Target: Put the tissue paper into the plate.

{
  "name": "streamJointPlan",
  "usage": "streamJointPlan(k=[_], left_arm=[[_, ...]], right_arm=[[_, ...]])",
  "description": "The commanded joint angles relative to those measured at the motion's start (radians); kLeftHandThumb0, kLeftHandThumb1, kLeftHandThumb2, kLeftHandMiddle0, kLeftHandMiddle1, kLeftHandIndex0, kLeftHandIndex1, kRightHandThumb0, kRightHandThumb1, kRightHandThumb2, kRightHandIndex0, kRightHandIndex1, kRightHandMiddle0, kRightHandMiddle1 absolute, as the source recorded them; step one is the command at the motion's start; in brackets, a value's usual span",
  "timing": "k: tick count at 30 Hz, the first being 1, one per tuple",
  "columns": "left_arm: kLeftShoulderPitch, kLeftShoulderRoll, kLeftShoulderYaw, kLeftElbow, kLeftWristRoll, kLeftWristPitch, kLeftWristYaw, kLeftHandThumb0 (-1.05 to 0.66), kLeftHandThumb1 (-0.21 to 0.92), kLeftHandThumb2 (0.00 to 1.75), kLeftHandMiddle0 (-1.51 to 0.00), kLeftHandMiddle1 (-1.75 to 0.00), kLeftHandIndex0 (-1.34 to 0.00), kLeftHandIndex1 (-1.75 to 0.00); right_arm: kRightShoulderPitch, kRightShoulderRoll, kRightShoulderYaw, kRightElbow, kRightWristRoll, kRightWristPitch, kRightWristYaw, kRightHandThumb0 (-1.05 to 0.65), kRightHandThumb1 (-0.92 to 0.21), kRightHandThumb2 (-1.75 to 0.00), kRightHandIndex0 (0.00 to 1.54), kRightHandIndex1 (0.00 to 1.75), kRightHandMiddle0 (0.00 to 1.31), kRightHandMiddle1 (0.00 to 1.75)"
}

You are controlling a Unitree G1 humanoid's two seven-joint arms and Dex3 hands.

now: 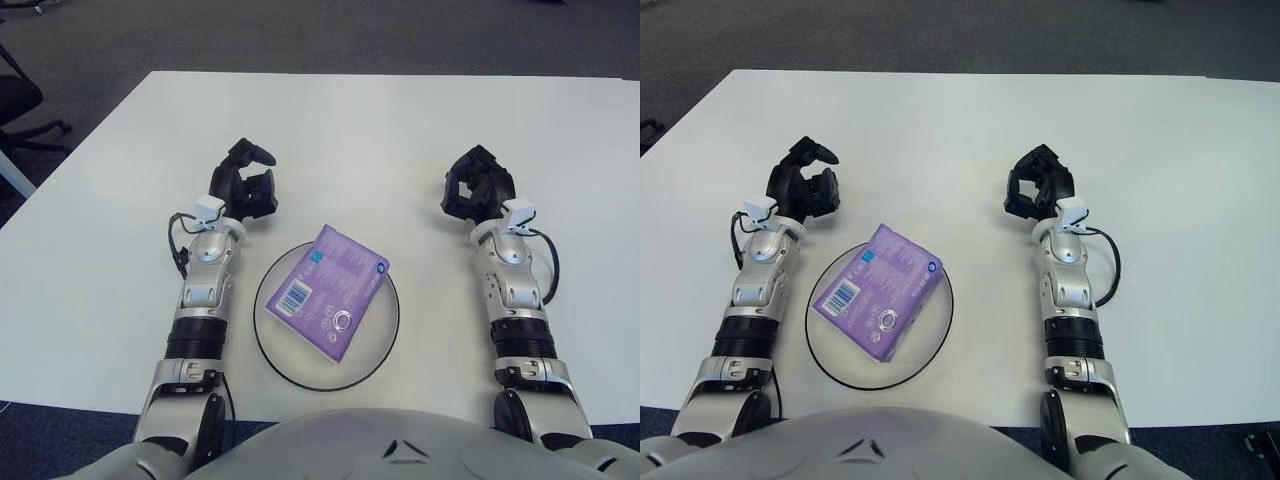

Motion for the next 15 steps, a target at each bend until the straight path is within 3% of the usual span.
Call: streamJointPlan(k=[1,15], left_arm=[[0.109,-0.045,-0.005,0.088,0.003,-0.014,0.007,-0.44,0.45,1.15,-1.31,-1.75,-0.51,-1.75],[0.110,-0.043,-0.007,0.083,0.003,-0.009,0.004,-0.44,0.45,1.16,-1.31,-1.75,-0.51,-1.75]], right_arm=[[0.162,0.058,0.007,0.058,-0.001,0.019,-0.010,-0.46,-0.38,-1.23,1.24,1.75,0.56,1.75],[0.164,0.058,0.013,0.041,-0.002,0.028,-0.020,-0.47,-0.35,-1.27,1.24,1.75,0.58,1.75]])
